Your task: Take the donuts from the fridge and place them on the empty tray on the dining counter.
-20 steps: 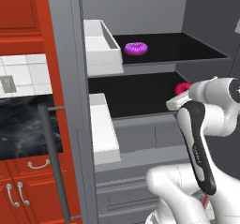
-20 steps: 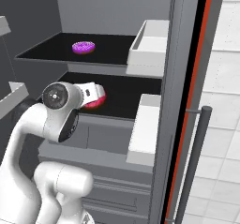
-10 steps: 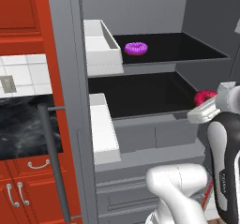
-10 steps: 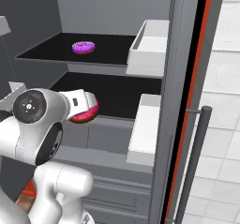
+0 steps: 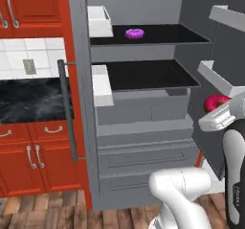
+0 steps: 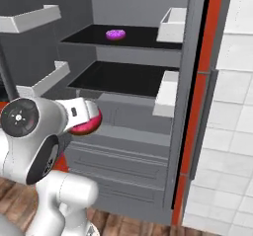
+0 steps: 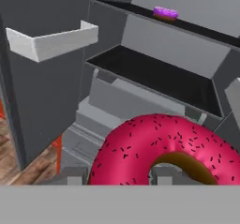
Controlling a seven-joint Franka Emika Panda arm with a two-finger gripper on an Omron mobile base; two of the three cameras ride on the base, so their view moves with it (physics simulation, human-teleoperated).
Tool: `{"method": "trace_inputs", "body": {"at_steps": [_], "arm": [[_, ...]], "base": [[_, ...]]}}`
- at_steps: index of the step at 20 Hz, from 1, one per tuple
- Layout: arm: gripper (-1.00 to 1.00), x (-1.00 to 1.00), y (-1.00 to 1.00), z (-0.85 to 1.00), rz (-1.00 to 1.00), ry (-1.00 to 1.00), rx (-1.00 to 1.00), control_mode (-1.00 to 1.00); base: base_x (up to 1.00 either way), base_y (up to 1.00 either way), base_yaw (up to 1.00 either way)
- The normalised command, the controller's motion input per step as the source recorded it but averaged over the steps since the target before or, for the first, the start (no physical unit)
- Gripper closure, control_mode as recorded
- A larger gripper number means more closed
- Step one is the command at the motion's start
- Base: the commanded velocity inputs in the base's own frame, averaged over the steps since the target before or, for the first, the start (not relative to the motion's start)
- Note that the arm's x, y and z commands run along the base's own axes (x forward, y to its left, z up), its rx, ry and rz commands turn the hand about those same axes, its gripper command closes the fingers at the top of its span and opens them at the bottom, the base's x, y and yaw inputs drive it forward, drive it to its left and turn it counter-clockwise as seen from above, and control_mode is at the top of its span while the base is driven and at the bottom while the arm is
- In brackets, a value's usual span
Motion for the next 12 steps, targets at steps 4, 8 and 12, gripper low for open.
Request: {"method": "trace_inputs", "body": {"at_steps": [4,8,12], "arm": [[1.0,0.0,0.0,0.0,0.0,0.0,0.0,1.0],[1.0,0.0,0.0,0.0,0.0,0.0,0.0,1.0],[1.0,0.0,0.0,0.0,0.0,0.0,0.0,1.0]], "base": [[-0.76,-0.03,0.51],[-0.76,-0.07,0.68],[-0.7,-0.09,0.78]]}}
